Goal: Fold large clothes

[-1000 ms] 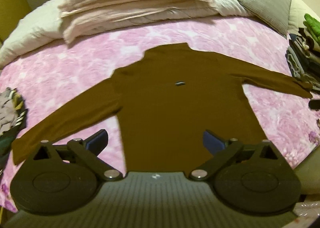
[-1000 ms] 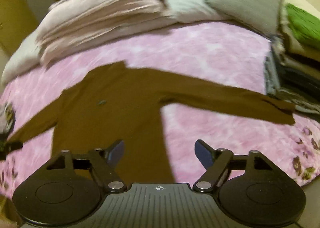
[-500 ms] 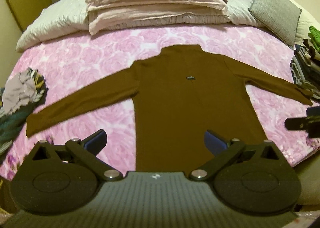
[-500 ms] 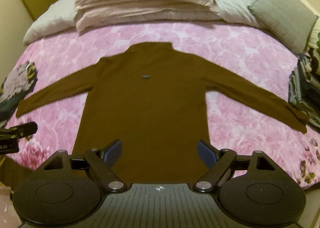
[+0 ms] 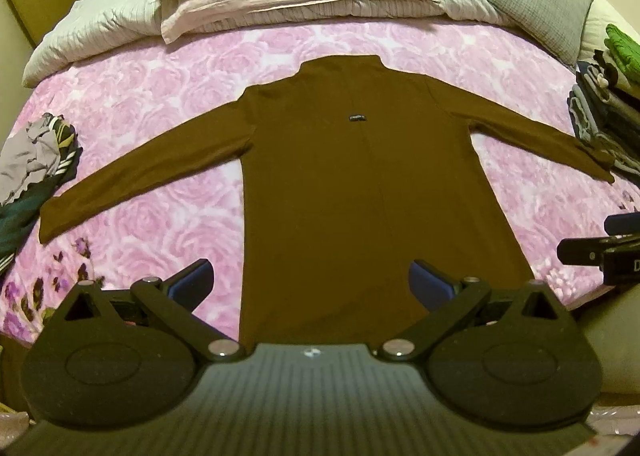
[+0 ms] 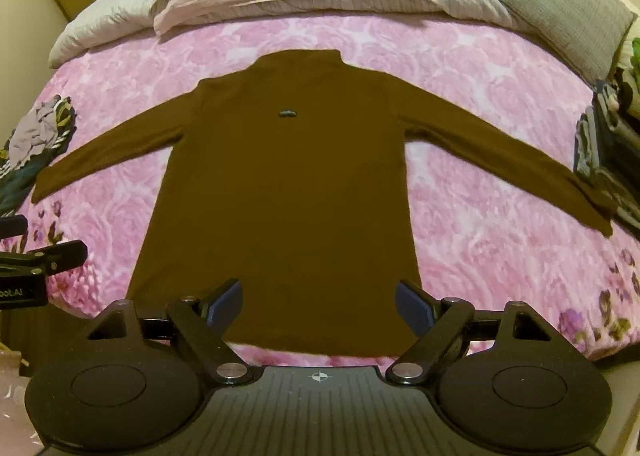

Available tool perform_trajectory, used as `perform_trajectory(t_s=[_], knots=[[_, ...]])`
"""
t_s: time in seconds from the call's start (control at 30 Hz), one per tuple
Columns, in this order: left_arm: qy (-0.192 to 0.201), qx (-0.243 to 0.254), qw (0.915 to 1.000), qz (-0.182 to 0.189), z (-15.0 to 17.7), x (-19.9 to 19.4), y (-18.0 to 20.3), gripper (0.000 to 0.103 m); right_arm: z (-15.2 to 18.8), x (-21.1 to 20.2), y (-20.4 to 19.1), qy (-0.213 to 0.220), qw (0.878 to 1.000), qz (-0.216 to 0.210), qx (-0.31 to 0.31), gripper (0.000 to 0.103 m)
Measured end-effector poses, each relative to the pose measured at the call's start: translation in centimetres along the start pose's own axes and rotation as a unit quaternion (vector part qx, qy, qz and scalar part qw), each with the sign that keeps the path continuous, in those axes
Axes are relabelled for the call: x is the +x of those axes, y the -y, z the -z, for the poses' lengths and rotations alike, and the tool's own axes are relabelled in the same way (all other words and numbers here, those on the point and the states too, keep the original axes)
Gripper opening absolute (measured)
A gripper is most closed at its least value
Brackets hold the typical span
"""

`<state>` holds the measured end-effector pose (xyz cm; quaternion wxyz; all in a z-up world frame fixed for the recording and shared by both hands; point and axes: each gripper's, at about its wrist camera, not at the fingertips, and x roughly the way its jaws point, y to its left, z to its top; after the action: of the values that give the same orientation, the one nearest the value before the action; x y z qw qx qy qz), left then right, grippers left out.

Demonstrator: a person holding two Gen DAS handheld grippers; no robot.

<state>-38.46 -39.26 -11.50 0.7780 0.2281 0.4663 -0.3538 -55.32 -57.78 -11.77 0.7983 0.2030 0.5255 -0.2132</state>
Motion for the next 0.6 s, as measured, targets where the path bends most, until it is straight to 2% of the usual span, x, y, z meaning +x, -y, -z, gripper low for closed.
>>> perform_trajectory(t_s=[0.6], knots=[[-0.001,0.005,1.0,0.002,0.8,-0.44,0.63,0.102,1.06,-0.31,-0.25,0.0,1.0,0.001,0.009,0.081]])
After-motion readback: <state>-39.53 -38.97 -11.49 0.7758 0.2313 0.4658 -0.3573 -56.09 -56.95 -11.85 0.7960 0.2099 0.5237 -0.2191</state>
